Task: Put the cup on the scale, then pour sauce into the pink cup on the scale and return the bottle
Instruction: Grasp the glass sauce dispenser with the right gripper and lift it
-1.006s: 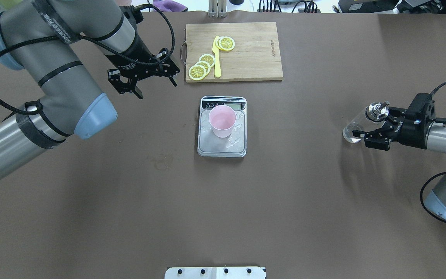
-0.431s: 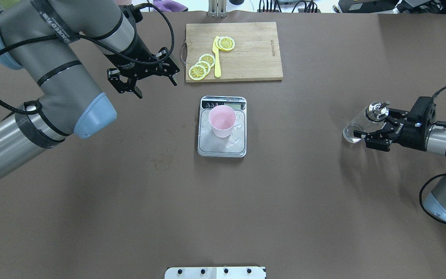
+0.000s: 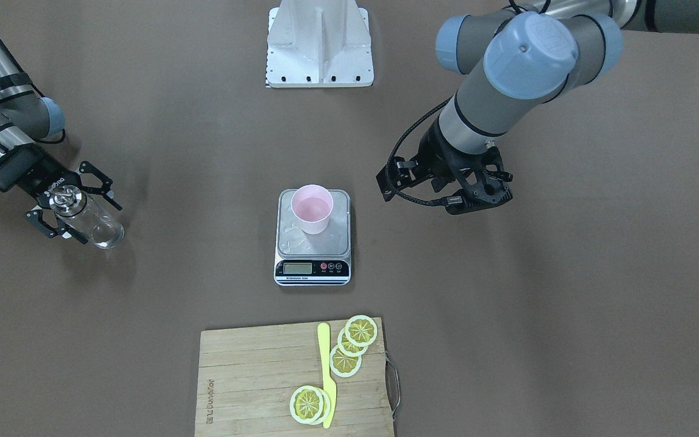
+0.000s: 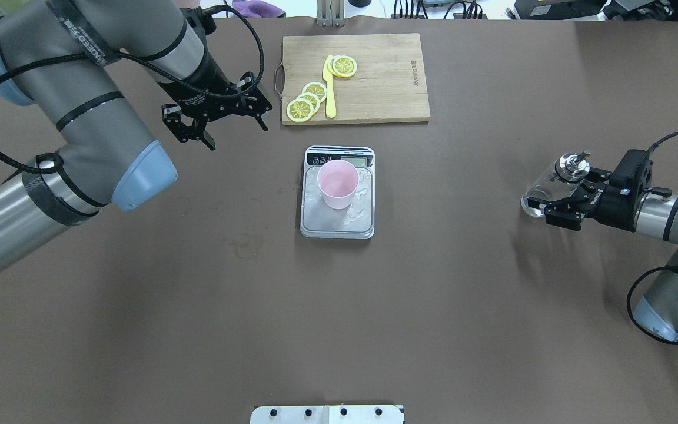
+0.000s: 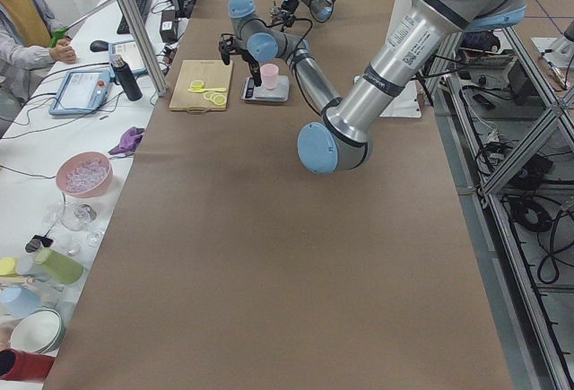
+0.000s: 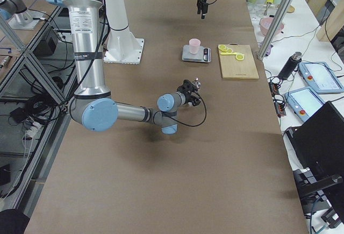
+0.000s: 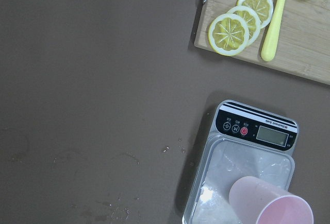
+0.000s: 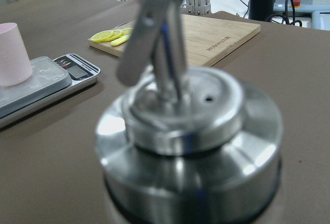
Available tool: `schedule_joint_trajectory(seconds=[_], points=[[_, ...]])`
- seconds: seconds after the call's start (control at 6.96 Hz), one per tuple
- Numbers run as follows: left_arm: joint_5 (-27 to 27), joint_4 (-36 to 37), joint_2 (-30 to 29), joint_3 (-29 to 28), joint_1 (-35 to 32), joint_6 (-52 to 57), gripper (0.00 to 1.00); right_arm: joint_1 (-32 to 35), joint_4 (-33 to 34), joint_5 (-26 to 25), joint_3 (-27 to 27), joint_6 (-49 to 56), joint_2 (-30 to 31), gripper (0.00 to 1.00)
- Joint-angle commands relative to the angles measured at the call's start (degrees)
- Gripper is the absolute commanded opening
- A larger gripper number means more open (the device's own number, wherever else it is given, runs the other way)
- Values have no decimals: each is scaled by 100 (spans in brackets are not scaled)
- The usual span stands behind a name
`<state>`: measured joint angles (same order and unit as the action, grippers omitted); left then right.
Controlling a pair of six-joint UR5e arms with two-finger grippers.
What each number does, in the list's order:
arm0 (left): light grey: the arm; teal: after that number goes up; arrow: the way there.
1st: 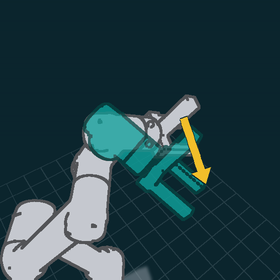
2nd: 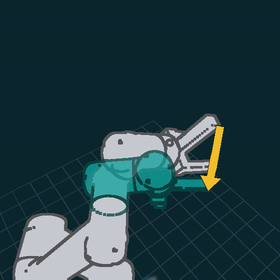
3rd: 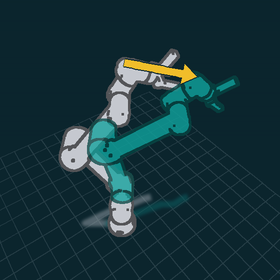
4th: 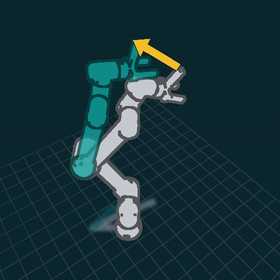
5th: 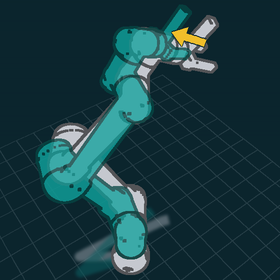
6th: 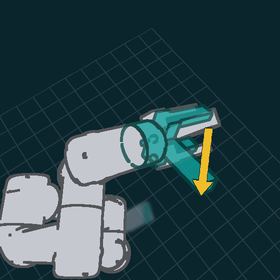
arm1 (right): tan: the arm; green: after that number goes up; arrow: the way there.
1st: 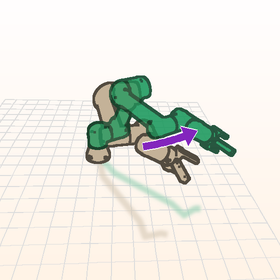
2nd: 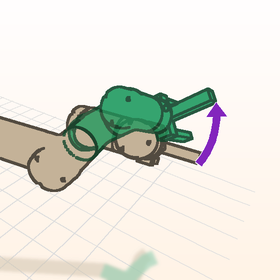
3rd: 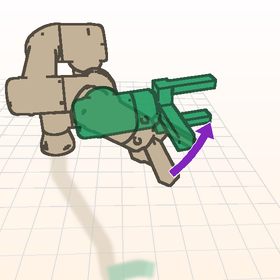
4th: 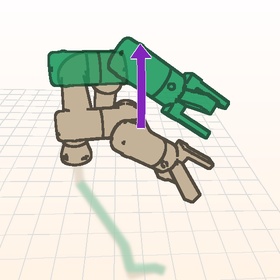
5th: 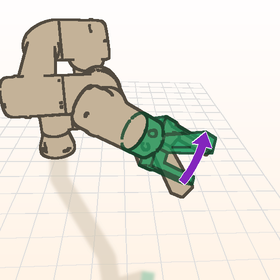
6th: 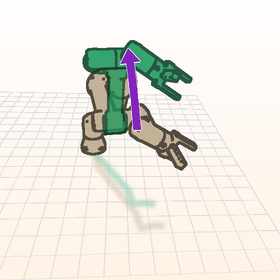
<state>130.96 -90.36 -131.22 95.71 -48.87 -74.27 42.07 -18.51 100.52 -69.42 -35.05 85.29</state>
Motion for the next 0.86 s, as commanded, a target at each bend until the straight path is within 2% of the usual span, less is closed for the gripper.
schedule_joint_trajectory(seconds=[0.0, 0.14, 0.29, 0.72], points=[[0, 1, 0, 1, 0, 0, 98, -14, -39, -6, 42, -2, -13, 56], [0, 1, 0, 1, 0, 0, 98, -14, -39, -6, 25, 33, -56, 20], [0, 1, 0, 1, 0, 0, 98, -14, -39, -15, 25, 50, -118, 0], [0, 115, 0, 62, -44, 0, 98, -14, 109, -191, -186, 42, -609, 0]])
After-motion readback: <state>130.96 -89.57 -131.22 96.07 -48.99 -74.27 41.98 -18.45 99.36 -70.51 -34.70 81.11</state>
